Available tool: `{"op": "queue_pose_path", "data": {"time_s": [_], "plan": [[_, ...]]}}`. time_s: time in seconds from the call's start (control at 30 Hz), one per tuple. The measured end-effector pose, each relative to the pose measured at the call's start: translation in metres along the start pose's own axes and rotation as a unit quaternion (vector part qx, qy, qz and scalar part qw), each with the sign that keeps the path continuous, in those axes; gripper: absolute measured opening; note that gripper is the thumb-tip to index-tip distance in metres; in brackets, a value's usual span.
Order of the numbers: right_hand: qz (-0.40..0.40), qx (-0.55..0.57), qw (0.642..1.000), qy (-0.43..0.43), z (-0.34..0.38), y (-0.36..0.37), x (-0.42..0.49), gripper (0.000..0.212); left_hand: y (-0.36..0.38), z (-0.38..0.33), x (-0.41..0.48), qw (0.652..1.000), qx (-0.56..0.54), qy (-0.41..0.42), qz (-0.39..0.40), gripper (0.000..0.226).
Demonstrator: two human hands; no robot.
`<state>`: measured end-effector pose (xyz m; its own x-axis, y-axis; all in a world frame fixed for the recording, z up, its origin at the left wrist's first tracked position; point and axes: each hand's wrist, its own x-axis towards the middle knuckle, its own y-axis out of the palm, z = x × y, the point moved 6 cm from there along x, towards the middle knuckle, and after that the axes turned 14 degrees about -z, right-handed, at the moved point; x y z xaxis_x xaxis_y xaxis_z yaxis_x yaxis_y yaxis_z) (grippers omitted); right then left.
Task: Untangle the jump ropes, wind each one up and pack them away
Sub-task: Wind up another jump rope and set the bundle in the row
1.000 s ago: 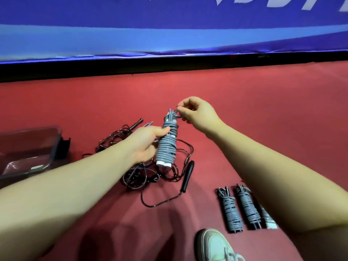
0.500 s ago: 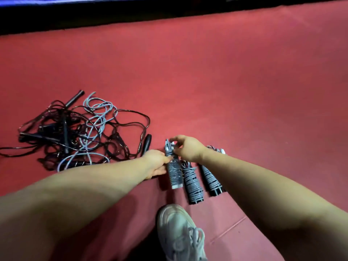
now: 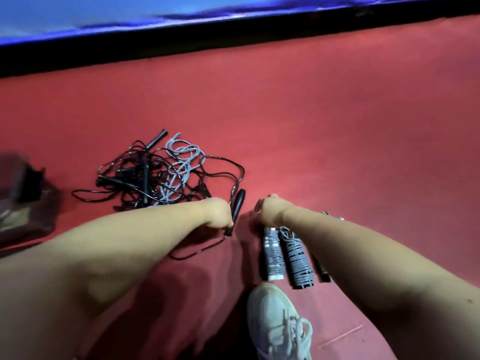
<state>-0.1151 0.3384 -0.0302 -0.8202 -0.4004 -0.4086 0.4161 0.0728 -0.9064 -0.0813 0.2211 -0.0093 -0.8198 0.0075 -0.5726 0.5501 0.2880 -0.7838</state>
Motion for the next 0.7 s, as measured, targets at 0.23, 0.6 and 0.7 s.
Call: {"op": "queue_pose_path", "data": {"time_s": [0.23, 0.6, 0.7], "plan": [[-0.026, -0.143, 0.983, -0.115, 0.073, -0.090, -0.027, 0.030, -0.106, 0.054, -0.093, 0.983, 0.145, -0.004, -0.112, 0.028], [-0.098, -0.114, 0.986, -0.067, 0.103, -0.126, -0.046, 0.032, -0.152, 0.068, -0.136, 0.971, 0.178, -0.031, -0.156, 0.037], [-0.119, -0.068, 0.990, -0.040, 0.099, -0.126, -0.023, 0.032, -0.167, 0.062, -0.106, 0.969, 0.143, -0.016, -0.202, 0.036]]}}
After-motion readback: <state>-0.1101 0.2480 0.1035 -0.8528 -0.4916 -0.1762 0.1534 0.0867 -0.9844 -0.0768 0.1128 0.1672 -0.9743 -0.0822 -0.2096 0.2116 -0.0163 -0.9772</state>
